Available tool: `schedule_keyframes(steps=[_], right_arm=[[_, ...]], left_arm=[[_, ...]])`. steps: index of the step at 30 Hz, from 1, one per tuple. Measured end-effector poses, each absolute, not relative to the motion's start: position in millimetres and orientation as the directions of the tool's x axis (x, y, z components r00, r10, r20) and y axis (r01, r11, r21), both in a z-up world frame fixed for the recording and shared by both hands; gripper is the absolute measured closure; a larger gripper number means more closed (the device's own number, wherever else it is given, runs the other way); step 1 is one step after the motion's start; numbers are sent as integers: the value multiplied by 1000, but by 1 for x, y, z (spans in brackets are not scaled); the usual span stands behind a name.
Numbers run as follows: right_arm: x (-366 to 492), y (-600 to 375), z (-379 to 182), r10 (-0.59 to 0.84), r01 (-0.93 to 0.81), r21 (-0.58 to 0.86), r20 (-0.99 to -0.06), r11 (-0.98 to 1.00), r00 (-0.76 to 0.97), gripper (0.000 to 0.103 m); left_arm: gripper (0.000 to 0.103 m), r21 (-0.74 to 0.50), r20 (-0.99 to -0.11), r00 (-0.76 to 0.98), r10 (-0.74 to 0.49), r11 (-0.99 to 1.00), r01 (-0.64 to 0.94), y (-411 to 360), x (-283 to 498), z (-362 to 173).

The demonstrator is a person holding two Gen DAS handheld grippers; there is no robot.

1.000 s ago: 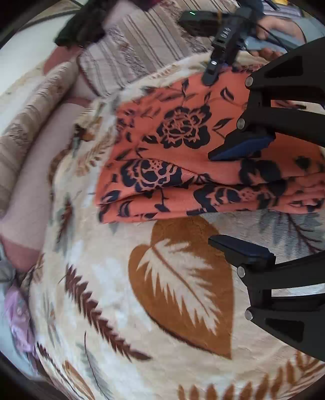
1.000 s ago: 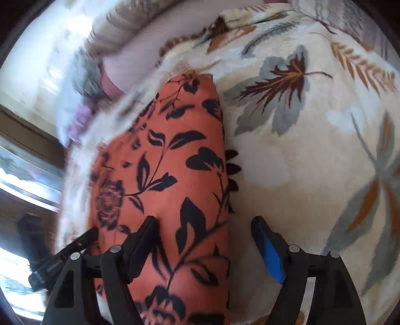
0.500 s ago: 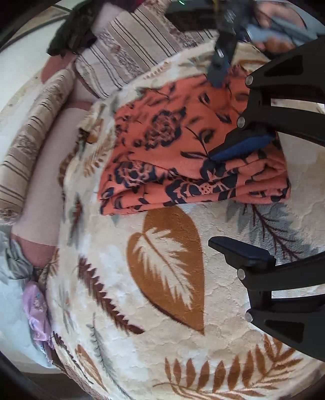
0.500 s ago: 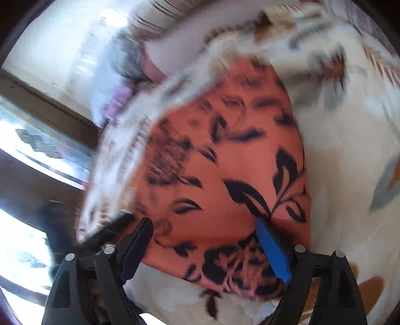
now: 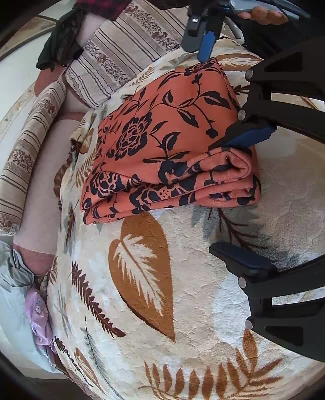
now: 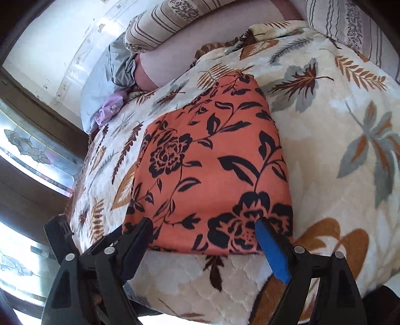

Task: Fold small clothes

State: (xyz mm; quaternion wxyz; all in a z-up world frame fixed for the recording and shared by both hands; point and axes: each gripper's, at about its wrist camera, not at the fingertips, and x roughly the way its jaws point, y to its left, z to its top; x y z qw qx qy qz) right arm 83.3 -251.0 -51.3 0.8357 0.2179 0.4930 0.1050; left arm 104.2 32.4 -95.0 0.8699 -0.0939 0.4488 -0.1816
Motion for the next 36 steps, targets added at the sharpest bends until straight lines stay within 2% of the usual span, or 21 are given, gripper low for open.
schedule_keyframes(steps=[6,15,18,20,22,23,24,25,27,28,29,30,33,36], right_arm=[[68,-257,-45,367,75,464,-781,883,505,17],[77,-244,-6,420,-20,494,-716,869,558,17],[88,-238,-14,457,-36,525,-703,850,545,17],[97,-239,-41,491,-7,560,-720,828,489,16],[103,-244,-77,496,72,569,-766,819,408,15],[100,-247,-82,517,60,596,-738,801,434,15],[96,-249,-81,528,34,609,-712,792,463,15],[94,-249,-81,535,24,613,-706,789,464,15],[93,-250,-79,542,15,614,-708,789,453,15],[94,-250,-76,544,20,615,-712,788,443,15],[96,-251,-71,547,24,617,-715,787,435,15],[98,-252,-62,550,20,620,-710,784,440,15],[113,-250,-29,572,-49,633,-661,773,486,15],[152,-250,-15,578,-63,640,-643,766,502,15]], left_arm=[[30,-302,-744,545,-385,923,241,26,105,-96],[28,-291,-741,555,-377,926,240,27,102,-95],[27,-290,-739,558,-378,926,243,28,102,-95],[27,-315,-739,556,-381,924,215,32,101,-88],[27,-368,-650,635,-417,904,217,41,90,-64],[24,-370,-596,678,-429,897,242,42,83,-52],[17,-353,-566,705,-427,899,261,41,80,-43],[15,-318,-566,716,-408,910,268,36,81,-41],[15,-251,-675,646,-357,934,253,22,96,-65],[14,-214,-783,537,-314,946,241,13,109,-93],[13,-220,-794,521,-314,947,235,12,111,-106],[13,-215,-754,576,-316,947,237,14,105,-99],[12,-172,-763,572,-302,947,270,10,104,-94],[11,-215,-768,552,-325,942,256,14,107,-94]])
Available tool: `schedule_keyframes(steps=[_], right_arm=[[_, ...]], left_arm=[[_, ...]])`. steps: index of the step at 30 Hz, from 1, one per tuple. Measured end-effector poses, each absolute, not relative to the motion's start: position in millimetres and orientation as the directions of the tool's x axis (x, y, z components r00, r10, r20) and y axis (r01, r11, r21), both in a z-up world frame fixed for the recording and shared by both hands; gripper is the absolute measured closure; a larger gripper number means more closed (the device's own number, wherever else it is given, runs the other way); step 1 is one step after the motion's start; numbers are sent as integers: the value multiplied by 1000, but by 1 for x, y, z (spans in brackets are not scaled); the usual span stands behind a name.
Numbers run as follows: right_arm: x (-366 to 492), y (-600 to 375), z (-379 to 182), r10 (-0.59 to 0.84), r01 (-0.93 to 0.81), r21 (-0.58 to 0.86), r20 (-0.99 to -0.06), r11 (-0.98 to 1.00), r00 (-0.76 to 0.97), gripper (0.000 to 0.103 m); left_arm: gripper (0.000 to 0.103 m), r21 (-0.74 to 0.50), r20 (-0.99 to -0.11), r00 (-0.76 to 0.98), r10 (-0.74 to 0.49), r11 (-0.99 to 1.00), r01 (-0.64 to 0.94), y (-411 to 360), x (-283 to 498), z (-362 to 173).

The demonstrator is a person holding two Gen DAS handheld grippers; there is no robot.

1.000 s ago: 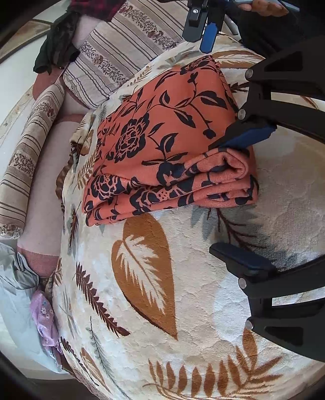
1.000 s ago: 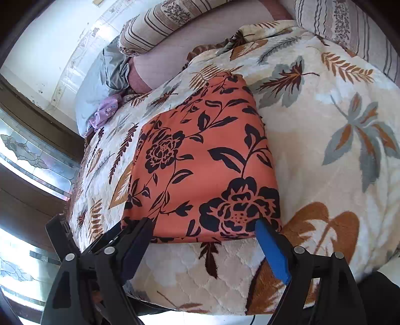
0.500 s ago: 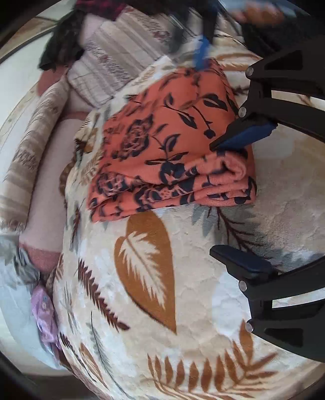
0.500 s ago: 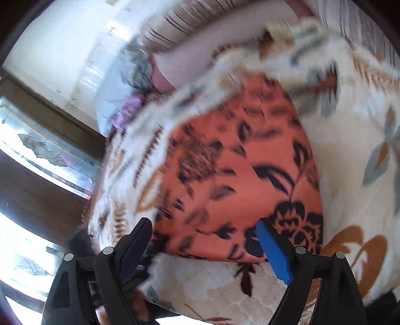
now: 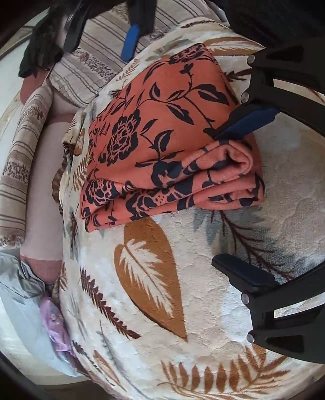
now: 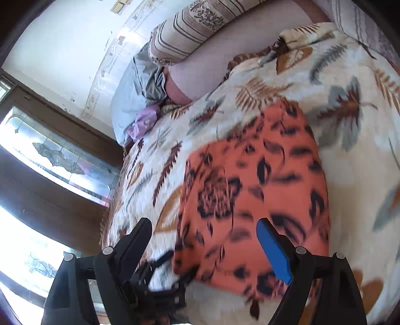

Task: Fold small clothes

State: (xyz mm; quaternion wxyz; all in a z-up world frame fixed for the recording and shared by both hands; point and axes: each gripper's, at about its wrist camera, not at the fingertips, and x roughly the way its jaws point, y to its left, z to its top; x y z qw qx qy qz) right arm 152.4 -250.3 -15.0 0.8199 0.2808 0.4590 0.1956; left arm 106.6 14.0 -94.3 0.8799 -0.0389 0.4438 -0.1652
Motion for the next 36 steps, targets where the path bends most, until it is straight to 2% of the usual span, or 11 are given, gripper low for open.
schedule_keyframes(steps=[3,6,7,10,14,16,18,25,30,36], right_arm=[[200,-262,-35,573,30,670,-657,742,489,15],[241,-274,-79,599,151,699,-687,699,411,15],[246,-280,-91,618,179,724,-669,666,412,15],[246,-281,-83,616,219,745,-651,629,444,15],[252,-269,-53,594,75,713,-632,697,498,14],[262,-277,-75,492,188,633,-727,751,478,14],[252,-287,-85,508,249,695,-682,675,526,15],[153,-262,-44,589,61,709,-627,702,510,14],[93,-260,-88,582,28,652,-694,758,424,12],[82,-259,-89,619,-36,680,-642,732,453,12]], left_arm=[[11,-210,-766,554,-326,942,263,13,103,-94],[11,-211,-767,551,-329,940,267,13,107,-98],[11,-216,-768,548,-332,939,266,13,109,-98],[11,-219,-768,545,-336,938,270,13,112,-98],[11,-220,-769,544,-337,937,271,13,113,-98],[11,-224,-766,545,-342,936,272,13,113,-98],[11,-224,-760,552,-344,935,275,14,112,-98],[11,-236,-737,588,-333,942,237,21,102,-92],[11,-170,-762,598,-250,967,188,18,92,-76],[11,-106,-769,618,-162,986,127,14,76,-50]])
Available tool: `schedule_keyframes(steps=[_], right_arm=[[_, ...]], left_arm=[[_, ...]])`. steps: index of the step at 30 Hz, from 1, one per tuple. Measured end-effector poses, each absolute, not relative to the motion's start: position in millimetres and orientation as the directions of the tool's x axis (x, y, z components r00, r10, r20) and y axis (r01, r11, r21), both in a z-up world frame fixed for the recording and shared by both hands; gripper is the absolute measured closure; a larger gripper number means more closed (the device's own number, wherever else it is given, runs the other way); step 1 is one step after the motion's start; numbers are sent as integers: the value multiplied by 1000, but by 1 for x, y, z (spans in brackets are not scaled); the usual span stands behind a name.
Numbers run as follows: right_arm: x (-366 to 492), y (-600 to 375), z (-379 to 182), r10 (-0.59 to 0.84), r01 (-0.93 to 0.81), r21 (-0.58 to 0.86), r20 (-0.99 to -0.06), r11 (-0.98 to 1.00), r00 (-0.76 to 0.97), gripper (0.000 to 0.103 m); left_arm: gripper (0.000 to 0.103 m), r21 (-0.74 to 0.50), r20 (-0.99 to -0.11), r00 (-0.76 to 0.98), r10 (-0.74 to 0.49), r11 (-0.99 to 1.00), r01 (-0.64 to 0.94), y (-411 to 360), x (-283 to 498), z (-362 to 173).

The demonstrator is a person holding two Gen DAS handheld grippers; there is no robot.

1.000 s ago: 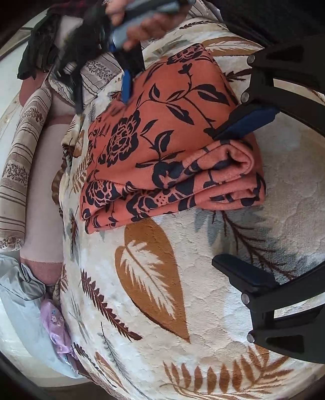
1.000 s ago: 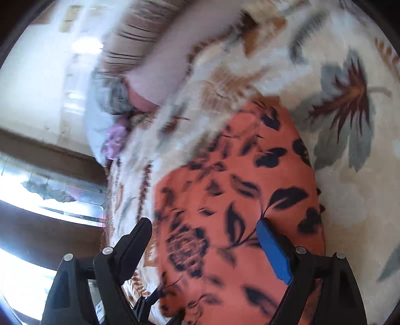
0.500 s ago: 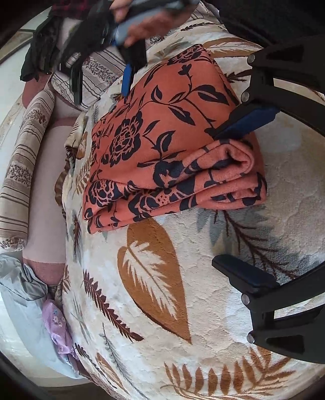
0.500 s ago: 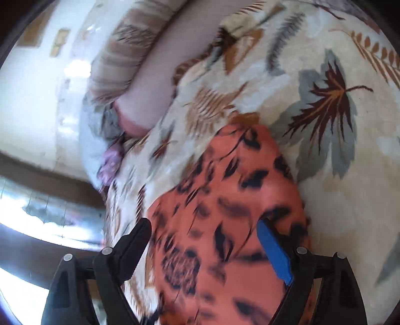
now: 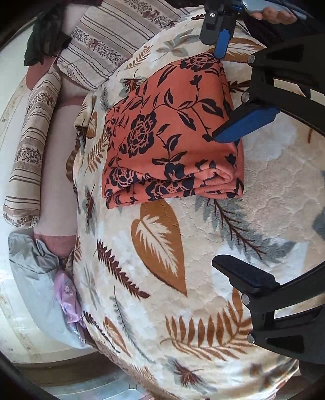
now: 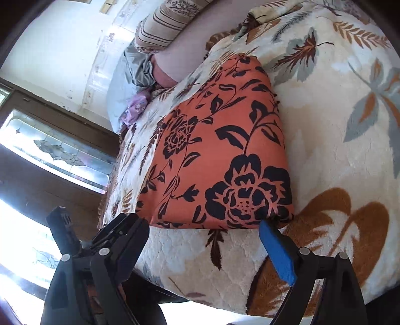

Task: Fold small clothes

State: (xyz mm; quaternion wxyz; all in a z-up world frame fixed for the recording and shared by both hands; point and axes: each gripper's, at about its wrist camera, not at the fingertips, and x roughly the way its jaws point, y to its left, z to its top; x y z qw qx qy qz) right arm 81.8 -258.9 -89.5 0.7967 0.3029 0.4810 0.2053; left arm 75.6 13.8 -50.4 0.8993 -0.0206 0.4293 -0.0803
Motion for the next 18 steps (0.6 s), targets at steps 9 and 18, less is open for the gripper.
schedule_keyframes(steps=[9,18], right_arm=[[58,-306,-85,639,10,745,-579,667,506,12],[49,-336,-79,651,23,799,-506,601,565,12]], left_arm=[[11,-16,-796,599,-84,993,118,-12,71,-44],[11,0,-804,587,-91,988,153,-46,67,-45]])
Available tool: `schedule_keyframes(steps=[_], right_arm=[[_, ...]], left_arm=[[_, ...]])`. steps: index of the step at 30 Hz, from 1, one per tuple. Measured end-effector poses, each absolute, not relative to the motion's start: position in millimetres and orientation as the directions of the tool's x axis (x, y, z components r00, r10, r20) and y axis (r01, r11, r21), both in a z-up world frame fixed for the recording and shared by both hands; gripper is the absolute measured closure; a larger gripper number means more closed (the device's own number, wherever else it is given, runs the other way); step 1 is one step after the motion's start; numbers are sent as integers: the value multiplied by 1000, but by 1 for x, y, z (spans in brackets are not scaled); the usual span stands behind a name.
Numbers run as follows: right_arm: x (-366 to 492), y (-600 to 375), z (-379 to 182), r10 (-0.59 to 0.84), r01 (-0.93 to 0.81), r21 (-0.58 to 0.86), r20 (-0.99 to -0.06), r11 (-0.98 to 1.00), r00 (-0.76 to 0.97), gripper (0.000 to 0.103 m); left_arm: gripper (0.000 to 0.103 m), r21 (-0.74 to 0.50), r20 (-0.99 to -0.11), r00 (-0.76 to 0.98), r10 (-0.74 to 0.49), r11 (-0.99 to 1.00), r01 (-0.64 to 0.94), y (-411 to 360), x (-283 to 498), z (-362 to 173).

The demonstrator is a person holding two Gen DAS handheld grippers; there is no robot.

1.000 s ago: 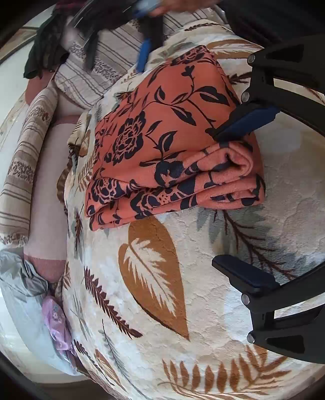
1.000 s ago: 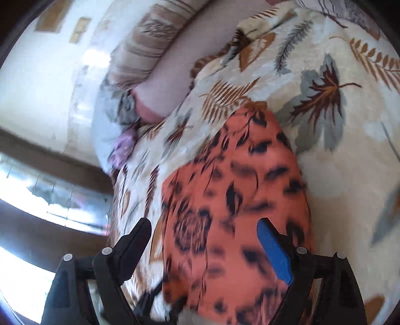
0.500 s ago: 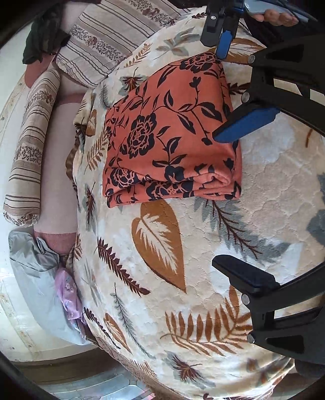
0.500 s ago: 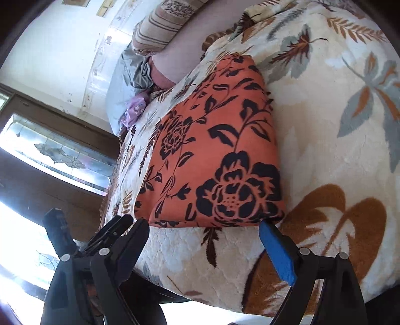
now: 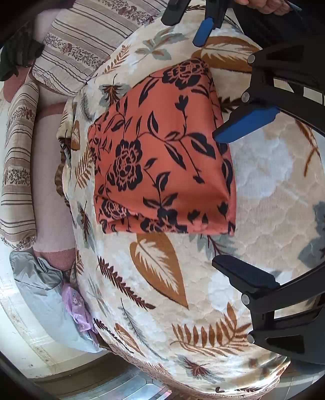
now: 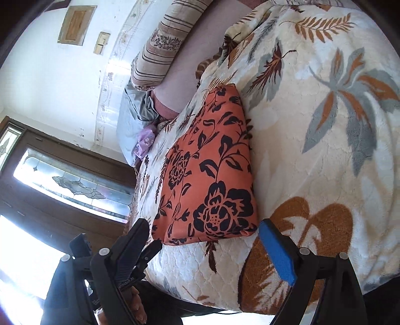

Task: Fold small clothes

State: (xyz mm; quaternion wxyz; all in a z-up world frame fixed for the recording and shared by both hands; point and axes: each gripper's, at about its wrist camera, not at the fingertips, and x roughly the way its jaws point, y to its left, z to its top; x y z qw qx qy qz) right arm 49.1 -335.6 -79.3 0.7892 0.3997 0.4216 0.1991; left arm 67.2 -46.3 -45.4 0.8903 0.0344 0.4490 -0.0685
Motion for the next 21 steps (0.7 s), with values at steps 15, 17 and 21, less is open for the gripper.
schedule_keyframes(steps=[15,17,21], right_arm=[[51,-345,-88,650,54,804,-517,593,557,12],[52,-342,-87,643,54,794,-529,606,554,12],[53,-327,-78,553,36,694,-603,719,575,12]], left_arm=[[11,-128,-813,560,-159,987,95,-39,98,-51],[11,-131,-814,559,-158,988,87,-34,96,-58],[11,-126,-809,568,-149,989,79,-22,87,-69]])
